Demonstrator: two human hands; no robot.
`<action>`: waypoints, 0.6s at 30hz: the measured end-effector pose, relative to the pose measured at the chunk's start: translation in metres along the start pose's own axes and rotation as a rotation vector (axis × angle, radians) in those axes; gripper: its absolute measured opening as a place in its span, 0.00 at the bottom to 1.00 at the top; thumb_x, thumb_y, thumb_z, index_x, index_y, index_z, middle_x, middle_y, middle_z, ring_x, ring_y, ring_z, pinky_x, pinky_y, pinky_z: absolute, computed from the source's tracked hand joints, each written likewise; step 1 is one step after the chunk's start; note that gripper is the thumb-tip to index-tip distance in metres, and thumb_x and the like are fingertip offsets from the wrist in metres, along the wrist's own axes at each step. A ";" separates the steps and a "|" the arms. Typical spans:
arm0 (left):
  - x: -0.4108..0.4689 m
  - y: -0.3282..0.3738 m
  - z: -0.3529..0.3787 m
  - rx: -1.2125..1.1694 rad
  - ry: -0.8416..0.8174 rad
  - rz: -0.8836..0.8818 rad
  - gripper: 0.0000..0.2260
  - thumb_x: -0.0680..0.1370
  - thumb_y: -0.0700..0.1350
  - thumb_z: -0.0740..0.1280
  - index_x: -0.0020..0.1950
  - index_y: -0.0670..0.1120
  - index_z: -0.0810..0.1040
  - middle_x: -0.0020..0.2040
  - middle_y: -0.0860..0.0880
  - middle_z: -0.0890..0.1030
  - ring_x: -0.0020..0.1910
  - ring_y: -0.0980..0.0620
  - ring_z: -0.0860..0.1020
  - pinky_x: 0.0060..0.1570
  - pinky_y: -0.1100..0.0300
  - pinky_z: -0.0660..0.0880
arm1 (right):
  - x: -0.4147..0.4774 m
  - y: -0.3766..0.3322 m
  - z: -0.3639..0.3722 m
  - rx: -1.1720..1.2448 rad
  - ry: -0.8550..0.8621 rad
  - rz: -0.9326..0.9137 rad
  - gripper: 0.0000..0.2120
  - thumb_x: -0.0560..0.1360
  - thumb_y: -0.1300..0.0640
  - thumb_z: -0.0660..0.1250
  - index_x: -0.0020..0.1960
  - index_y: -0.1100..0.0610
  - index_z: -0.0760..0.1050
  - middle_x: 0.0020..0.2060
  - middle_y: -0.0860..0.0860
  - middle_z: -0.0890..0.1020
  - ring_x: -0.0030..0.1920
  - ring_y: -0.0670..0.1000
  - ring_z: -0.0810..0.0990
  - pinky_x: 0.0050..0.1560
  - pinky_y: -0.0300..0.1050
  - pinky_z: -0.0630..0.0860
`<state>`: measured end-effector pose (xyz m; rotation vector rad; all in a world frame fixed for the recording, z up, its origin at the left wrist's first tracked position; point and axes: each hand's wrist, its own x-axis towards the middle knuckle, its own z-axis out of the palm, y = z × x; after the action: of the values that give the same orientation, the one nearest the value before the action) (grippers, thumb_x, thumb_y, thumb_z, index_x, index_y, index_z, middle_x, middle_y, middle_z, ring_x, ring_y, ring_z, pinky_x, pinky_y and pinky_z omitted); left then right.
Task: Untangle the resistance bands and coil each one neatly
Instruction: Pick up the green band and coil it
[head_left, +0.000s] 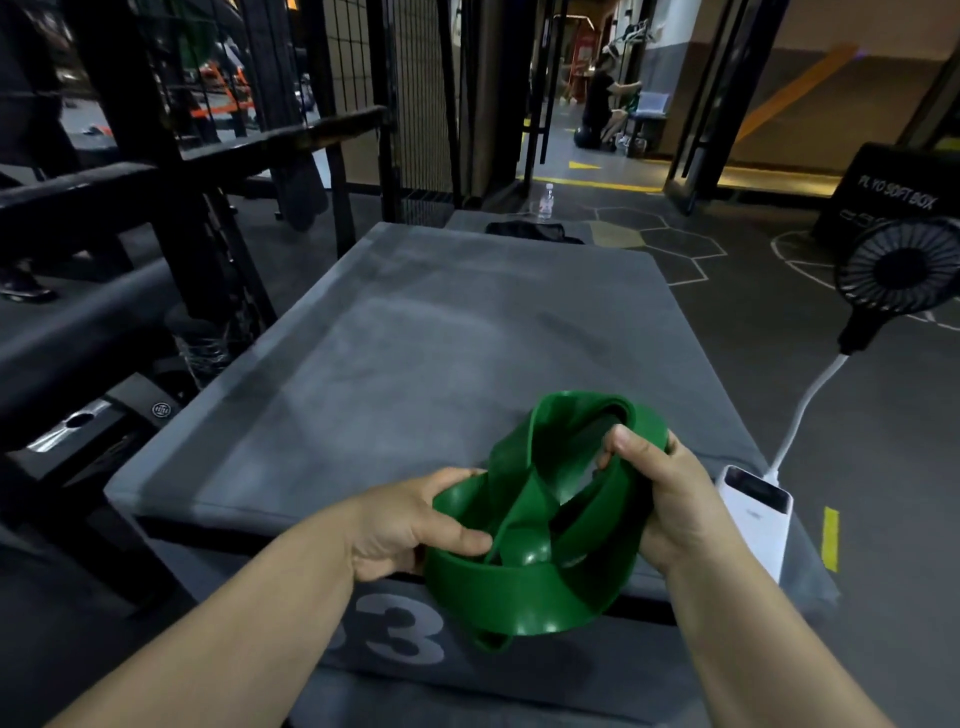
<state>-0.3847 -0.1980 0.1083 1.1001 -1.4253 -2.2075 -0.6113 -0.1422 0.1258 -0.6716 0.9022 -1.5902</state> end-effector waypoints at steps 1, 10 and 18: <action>0.001 -0.001 -0.001 0.032 0.003 0.002 0.32 0.62 0.34 0.75 0.65 0.47 0.74 0.58 0.42 0.82 0.58 0.43 0.80 0.59 0.44 0.75 | 0.000 0.001 0.002 -0.011 0.009 -0.018 0.15 0.60 0.65 0.76 0.41 0.59 0.72 0.26 0.53 0.77 0.27 0.49 0.78 0.29 0.42 0.78; 0.004 -0.018 0.021 -0.120 -0.109 -0.235 0.34 0.64 0.65 0.73 0.61 0.44 0.78 0.56 0.39 0.82 0.47 0.40 0.83 0.43 0.48 0.82 | 0.002 0.009 0.007 0.023 0.228 -0.263 0.09 0.63 0.58 0.73 0.40 0.54 0.75 0.29 0.50 0.79 0.31 0.48 0.79 0.37 0.43 0.79; 0.002 -0.001 0.018 -0.424 0.213 0.089 0.18 0.67 0.54 0.70 0.51 0.44 0.82 0.47 0.42 0.85 0.41 0.46 0.84 0.41 0.52 0.82 | 0.005 0.018 0.005 -0.013 0.196 -0.192 0.09 0.61 0.54 0.77 0.39 0.53 0.80 0.32 0.51 0.81 0.34 0.49 0.80 0.39 0.44 0.80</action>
<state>-0.3987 -0.1867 0.1105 1.0562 -0.8496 -2.1191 -0.5988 -0.1497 0.1131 -0.6345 1.0162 -1.8469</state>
